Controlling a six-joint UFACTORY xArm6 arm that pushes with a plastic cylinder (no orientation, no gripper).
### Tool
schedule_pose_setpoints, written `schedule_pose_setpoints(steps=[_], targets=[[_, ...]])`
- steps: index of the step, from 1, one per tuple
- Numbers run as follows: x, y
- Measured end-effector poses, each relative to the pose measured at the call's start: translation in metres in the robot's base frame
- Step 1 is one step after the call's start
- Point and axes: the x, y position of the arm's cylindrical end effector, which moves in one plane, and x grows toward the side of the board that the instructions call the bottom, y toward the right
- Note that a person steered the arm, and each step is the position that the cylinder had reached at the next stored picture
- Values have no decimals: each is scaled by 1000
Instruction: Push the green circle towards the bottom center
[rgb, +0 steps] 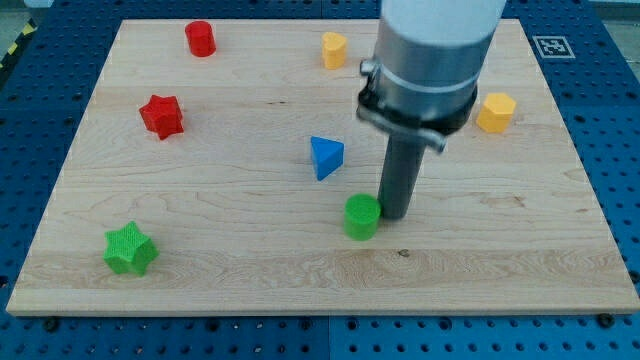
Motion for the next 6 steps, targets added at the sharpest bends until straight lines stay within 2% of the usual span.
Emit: schedule_pose_setpoints(steps=[1, 3, 5, 6], targets=[[16, -10], [-47, -12], [-4, -23], [-5, -38]])
